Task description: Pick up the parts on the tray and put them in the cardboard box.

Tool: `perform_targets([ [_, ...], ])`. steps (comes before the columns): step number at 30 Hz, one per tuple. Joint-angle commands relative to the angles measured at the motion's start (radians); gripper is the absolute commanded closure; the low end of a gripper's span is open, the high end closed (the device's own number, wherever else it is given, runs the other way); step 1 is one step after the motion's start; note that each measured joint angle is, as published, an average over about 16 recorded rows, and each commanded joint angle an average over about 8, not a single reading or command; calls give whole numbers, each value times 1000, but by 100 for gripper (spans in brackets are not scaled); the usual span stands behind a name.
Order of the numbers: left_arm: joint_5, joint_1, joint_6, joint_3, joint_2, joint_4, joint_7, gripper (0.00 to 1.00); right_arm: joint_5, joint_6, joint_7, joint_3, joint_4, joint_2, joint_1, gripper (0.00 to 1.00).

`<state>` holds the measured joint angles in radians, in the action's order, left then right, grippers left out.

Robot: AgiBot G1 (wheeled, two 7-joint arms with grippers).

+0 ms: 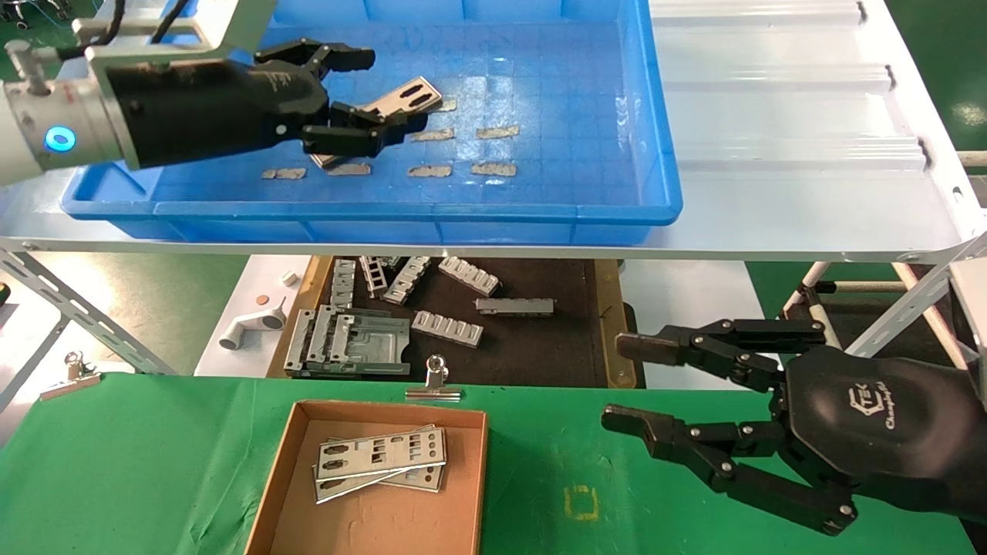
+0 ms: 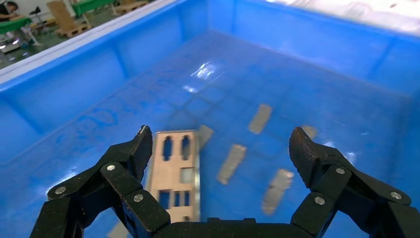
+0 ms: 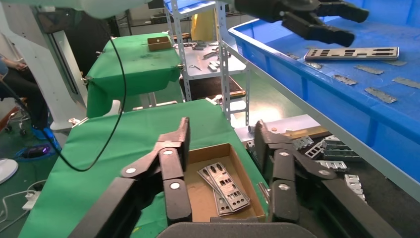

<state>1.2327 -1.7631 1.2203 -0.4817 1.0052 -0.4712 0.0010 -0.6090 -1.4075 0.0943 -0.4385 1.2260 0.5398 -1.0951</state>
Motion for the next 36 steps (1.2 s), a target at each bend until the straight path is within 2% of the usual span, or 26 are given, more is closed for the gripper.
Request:
perform_targets([
  [1, 28, -44, 3, -17, 24, 72, 21, 0, 0, 0, 0, 0, 0, 0, 0, 100],
  [15, 78, -154, -22, -45, 110, 334, 144, 1, 0, 0, 0, 0, 0, 0, 0, 100],
  [16, 78, -158, -24, -45, 113, 345, 148, 5, 0, 0, 0, 0, 0, 0, 0, 100],
  [18, 77, -165, -29, -44, 120, 365, 154, 19, 0, 0, 0, 0, 0, 0, 0, 100],
  [20, 77, -171, -32, -44, 125, 382, 159, 38, 0, 0, 0, 0, 0, 0, 0, 100],
  [23, 78, -177, -35, -44, 132, 403, 165, 74, 0, 0, 0, 0, 0, 0, 0, 100],
  [24, 79, -179, -36, -44, 133, 409, 166, 83, 0, 0, 0, 0, 0, 0, 0, 100],
  [26, 79, -182, -39, -45, 136, 419, 168, 94, 0, 0, 0, 0, 0, 0, 0, 100],
  [28, 80, -185, -41, -46, 139, 429, 170, 100, 0, 0, 0, 0, 0, 0, 0, 100],
  [36, 82, -190, -53, -47, 146, 453, 173, 100, 0, 0, 0, 0, 0, 0, 0, 100],
])
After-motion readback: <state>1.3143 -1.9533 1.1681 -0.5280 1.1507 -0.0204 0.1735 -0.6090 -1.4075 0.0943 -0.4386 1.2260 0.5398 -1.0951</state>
